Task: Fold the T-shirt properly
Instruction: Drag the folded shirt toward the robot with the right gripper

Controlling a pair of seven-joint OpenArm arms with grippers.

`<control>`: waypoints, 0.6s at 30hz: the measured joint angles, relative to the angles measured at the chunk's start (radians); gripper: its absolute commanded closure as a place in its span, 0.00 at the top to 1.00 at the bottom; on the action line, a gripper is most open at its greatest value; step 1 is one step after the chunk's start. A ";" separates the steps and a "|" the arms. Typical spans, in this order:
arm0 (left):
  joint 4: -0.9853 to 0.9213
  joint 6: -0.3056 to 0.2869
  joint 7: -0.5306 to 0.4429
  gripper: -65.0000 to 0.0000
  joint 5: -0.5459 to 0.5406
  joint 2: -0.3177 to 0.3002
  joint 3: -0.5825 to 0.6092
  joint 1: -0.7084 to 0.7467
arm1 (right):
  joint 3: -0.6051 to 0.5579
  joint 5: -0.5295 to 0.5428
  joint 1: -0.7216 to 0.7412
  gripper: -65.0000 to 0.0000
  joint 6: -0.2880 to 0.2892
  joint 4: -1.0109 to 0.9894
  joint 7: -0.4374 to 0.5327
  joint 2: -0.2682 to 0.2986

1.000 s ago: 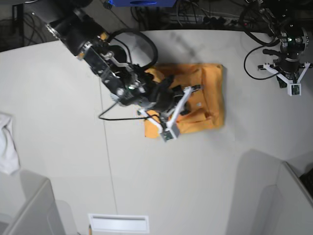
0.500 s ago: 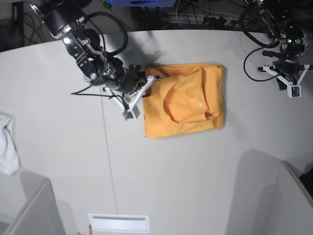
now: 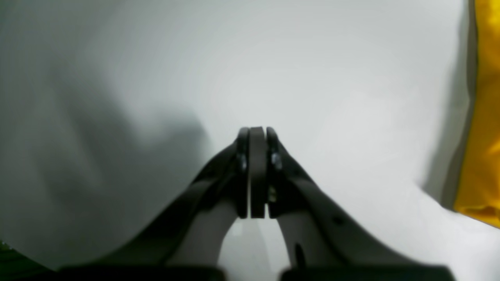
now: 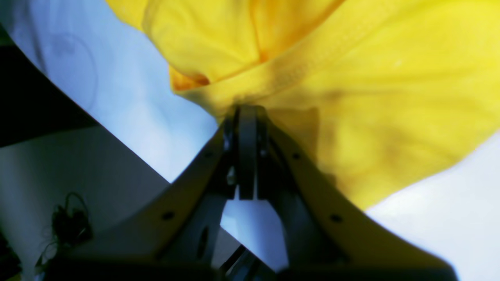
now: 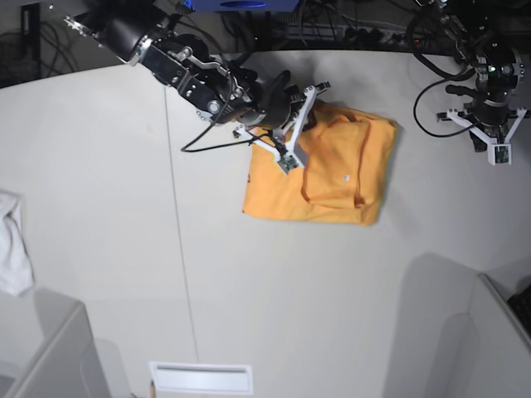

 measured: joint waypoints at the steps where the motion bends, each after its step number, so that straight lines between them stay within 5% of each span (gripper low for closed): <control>1: 0.000 0.000 0.000 0.00 0.000 -0.003 -0.001 0.001 | 0.020 0.006 -0.006 0.00 0.002 0.051 0.000 0.018; 5: 0.000 -0.008 -0.005 0.00 -0.009 -0.018 -0.091 0.003 | 0.050 -0.013 0.022 0.00 -0.005 0.180 0.009 0.030; 7: -0.001 -0.008 0.000 0.00 -0.003 -0.029 -0.158 0.007 | -0.027 -0.011 0.074 0.00 -0.005 0.167 -0.004 0.010; 13: -0.003 -0.128 0.000 0.00 -0.002 -0.025 -0.327 0.005 | -0.175 0.006 0.192 0.00 0.010 -0.006 -0.068 -0.166; 18: -0.003 -0.135 0.000 0.00 0.007 -0.025 -0.344 0.002 | -0.175 -0.016 0.229 0.48 0.005 -0.174 -0.089 -0.274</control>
